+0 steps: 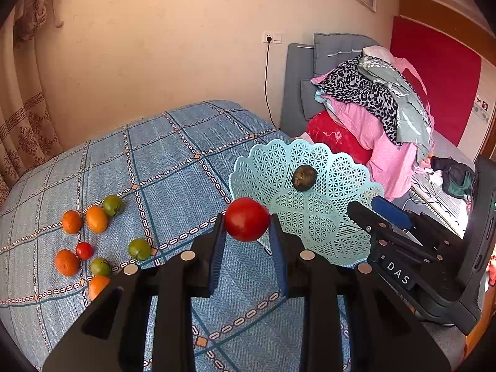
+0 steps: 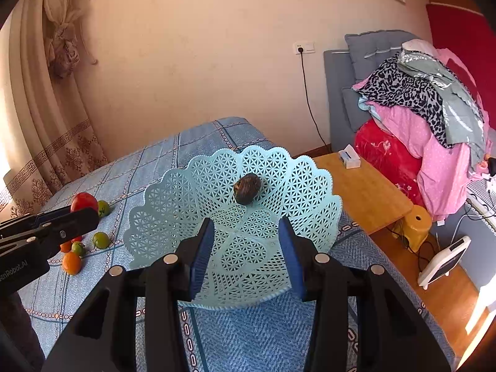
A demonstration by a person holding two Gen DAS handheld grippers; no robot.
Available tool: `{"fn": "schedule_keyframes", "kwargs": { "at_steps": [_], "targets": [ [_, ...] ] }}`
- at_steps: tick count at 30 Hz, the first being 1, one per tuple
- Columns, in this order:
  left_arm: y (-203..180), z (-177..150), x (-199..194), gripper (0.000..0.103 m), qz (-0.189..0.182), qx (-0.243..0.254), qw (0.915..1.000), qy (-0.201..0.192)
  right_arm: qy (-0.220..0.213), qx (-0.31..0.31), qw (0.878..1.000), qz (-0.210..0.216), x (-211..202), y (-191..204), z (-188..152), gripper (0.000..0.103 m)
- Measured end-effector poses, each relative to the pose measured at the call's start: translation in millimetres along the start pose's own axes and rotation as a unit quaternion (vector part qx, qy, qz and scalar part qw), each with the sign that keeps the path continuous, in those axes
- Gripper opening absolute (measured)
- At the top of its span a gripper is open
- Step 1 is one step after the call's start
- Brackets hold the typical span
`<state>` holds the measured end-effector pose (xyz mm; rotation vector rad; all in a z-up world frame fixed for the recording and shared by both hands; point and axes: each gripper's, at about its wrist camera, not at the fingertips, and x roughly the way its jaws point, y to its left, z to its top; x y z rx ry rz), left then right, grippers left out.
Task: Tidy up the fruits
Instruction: 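Open the right gripper over the basket while the left gripper releases the tomato inside, then move both grippers back from the basket toward the remaining fruits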
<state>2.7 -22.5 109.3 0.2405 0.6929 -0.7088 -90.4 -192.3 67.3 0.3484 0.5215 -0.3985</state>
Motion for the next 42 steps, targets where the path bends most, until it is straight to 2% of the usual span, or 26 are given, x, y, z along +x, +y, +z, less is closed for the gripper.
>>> {"fn": "schedule_keyframes", "kwargs": {
  "at_steps": [9, 18, 20, 22, 24, 32, 35, 40, 42],
  "targets": [
    [-18, 4, 26, 0.029, -0.035, 0.013, 0.9990, 0.024, -0.003, 0.019, 1.000, -0.006, -2, -10, -2, 0.044],
    [-28, 4, 43, 0.030, -0.048, 0.021, 0.9978, 0.040, -0.003, 0.032, 0.999, -0.016, 0, -18, -4, 0.045],
    [-27, 4, 46, 0.041, -0.049, 0.018, 0.9976, 0.045, -0.002, 0.034, 0.999, -0.016, 0, -19, -4, 0.047],
    [-24, 3, 46, 0.067, -0.040, 0.013, 0.9982, 0.041, -0.003, 0.035, 0.999, -0.015, 1, -19, -5, 0.049],
    [-20, 3, 45, 0.073, -0.034, 0.008, 0.9987, 0.038, -0.004, 0.034, 0.999, -0.017, 0, -18, -5, 0.051],
    [-7, 1, 39, 0.079, -0.007, 0.004, 0.9995, 0.030, -0.005, 0.032, 0.999, -0.021, 0, -14, -6, 0.054],
    [0, 1, 33, 0.090, 0.005, -0.002, 0.9998, 0.018, -0.004, 0.030, 0.999, -0.022, -1, -12, -7, 0.054],
    [16, 3, 22, 0.091, 0.022, -0.021, 0.9995, 0.005, -0.013, 0.026, 0.999, -0.025, -6, -7, -6, 0.055],
    [24, 4, 15, 0.097, 0.025, -0.029, 0.9993, -0.006, -0.021, 0.020, 0.999, -0.027, -9, -3, -5, 0.057]
  ]
}}
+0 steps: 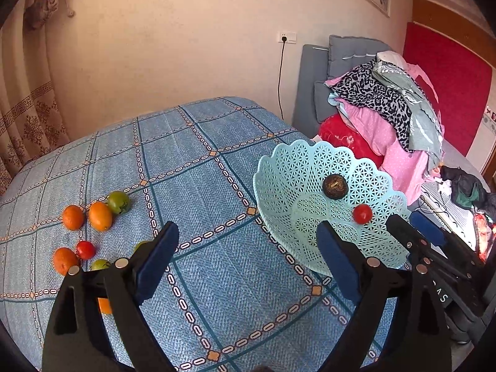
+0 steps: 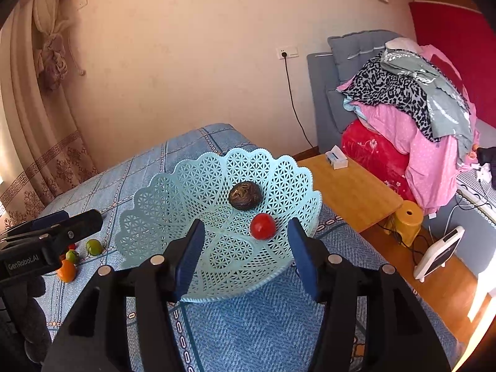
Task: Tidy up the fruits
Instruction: 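Move both grippers back from the basket toward the remaining fruits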
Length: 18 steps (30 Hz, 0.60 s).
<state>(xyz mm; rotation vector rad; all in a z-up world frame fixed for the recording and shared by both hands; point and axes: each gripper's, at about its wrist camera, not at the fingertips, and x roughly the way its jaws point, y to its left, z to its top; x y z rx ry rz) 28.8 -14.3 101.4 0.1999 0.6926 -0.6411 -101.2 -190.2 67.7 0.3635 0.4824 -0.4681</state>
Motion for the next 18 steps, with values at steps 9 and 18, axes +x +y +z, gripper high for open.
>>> {"fn": "schedule_keyframes", "kwargs": {
  "at_steps": [9, 18],
  "targets": [
    [44, -2, -35, 0.099, 0.047, -0.035, 0.9965, -0.060, -0.014, -0.022, 1.000, 0.015, -8, 25, 1, 0.059],
    [98, -9, -53, 0.099, 0.103, -0.077, 0.9893, -0.068, -0.016, -0.050, 0.998, 0.046, -14, 58, -5, 0.060]
  ]
}}
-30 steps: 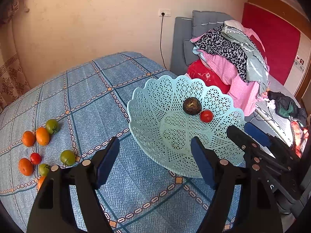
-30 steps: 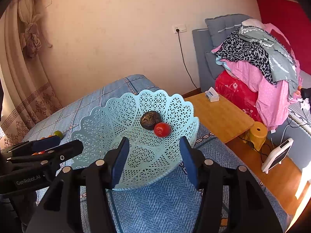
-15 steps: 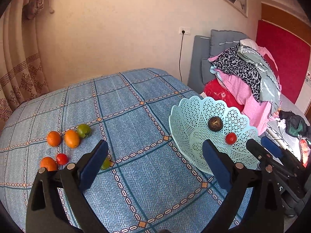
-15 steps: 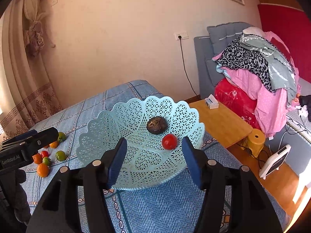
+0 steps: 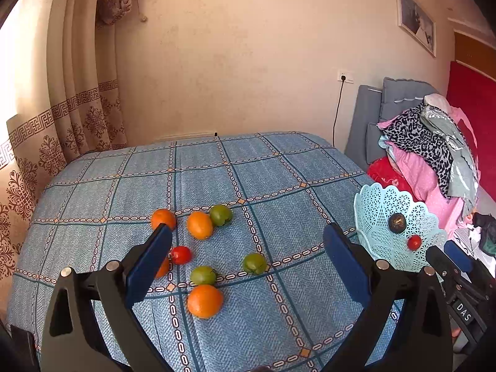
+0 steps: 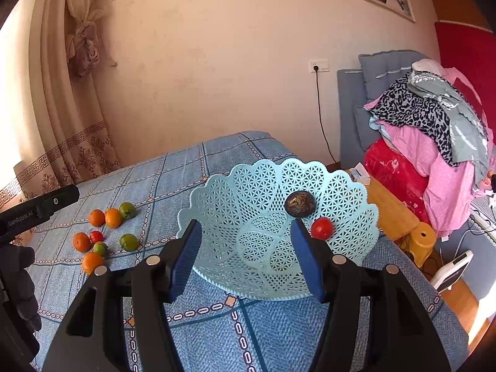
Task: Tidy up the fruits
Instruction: 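Move both grippers back from the basket toward the remaining fruits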
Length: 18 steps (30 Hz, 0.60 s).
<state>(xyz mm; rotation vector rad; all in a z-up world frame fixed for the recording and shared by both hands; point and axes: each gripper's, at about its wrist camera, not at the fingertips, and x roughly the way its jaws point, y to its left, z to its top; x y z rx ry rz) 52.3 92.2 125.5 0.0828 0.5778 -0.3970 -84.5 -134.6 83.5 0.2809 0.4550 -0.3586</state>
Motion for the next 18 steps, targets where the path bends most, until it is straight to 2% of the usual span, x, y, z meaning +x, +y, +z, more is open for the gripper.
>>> {"fn": "schedule_keyframes", "kwargs": {
  "at_steps": [12, 18],
  "targets": [
    [60, -4, -3, 0.099, 0.047, -0.034, 0.9983, -0.002, 0.009, -0.044, 0.998, 0.043, -1, 49, -3, 0.061],
    [85, -11, 0, 0.099, 0.064, -0.050, 0.9966, 0.010, 0.017, -0.066, 0.995, 0.076, -1, 77, -7, 0.068]
  ]
}}
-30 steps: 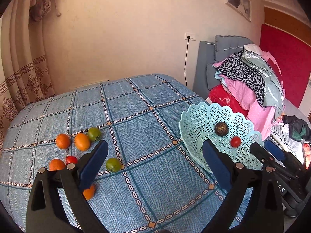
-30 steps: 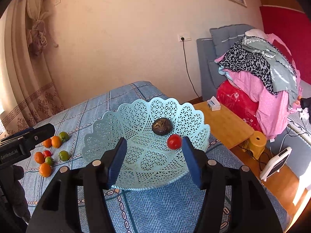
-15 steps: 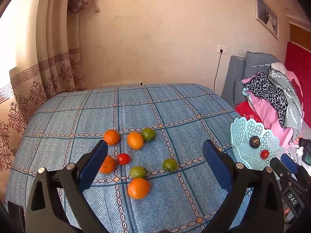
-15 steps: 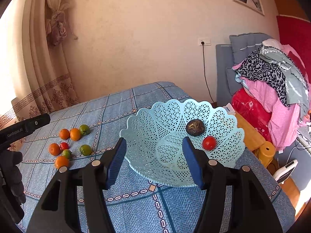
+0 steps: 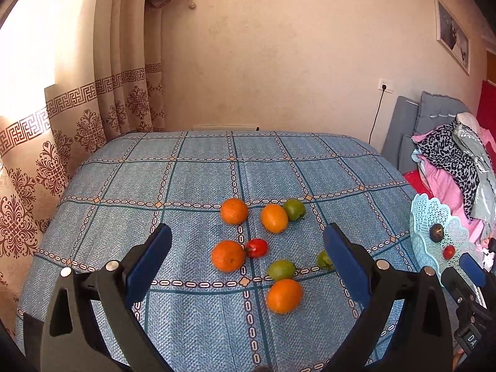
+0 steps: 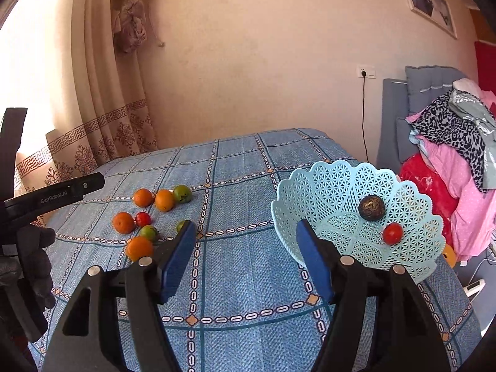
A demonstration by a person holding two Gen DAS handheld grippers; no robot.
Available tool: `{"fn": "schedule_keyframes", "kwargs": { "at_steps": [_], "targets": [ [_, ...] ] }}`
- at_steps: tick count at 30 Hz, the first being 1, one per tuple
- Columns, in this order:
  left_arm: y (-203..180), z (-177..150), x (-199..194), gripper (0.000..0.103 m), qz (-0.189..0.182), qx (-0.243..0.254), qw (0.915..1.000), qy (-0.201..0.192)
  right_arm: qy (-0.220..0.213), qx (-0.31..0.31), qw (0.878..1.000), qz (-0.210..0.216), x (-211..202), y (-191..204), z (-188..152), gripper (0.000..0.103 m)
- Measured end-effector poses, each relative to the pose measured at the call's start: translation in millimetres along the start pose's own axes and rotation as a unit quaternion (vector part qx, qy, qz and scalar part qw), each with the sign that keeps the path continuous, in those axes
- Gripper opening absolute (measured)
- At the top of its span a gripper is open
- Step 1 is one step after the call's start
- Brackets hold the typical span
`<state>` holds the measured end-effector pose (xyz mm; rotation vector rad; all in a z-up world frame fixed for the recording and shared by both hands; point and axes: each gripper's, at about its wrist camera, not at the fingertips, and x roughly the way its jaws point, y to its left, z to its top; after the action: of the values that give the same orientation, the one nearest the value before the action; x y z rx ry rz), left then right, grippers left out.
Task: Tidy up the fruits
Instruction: 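Move both grippers back from the basket toward the remaining fruits, then grasp the large orange with the left gripper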
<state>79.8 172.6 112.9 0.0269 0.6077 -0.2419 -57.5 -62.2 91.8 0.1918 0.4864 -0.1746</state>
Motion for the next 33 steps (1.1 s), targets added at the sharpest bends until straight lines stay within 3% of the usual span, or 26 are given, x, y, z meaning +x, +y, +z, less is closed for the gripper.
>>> {"fn": "schedule_keyframes", "kwargs": {
  "at_steps": [6, 8, 17, 30, 33],
  "targets": [
    [21, -7, 14, 0.099, 0.020, -0.005, 0.9996, 0.017, 0.029, -0.010, 0.999, 0.045, 14, 26, -4, 0.073],
    [26, -9, 21, 0.099, 0.023, -0.004, 0.9994, 0.024, 0.039, -0.015, 0.997, 0.060, 21, 34, -5, 0.080],
    [46, -23, 59, 0.100, 0.038, 0.007, 0.9970, 0.067, 0.098, -0.035, 0.989, 0.107, 54, 69, -17, 0.080],
    [60, -30, 71, 0.100, 0.069, 0.013, 0.9945, 0.078, 0.156, -0.058, 0.975, 0.150, 99, 104, -26, 0.080],
    [64, -30, 70, 0.100, 0.069, 0.009, 0.9947, 0.076, 0.172, -0.063, 0.971, 0.157, 110, 110, -28, 0.076]
  ]
}}
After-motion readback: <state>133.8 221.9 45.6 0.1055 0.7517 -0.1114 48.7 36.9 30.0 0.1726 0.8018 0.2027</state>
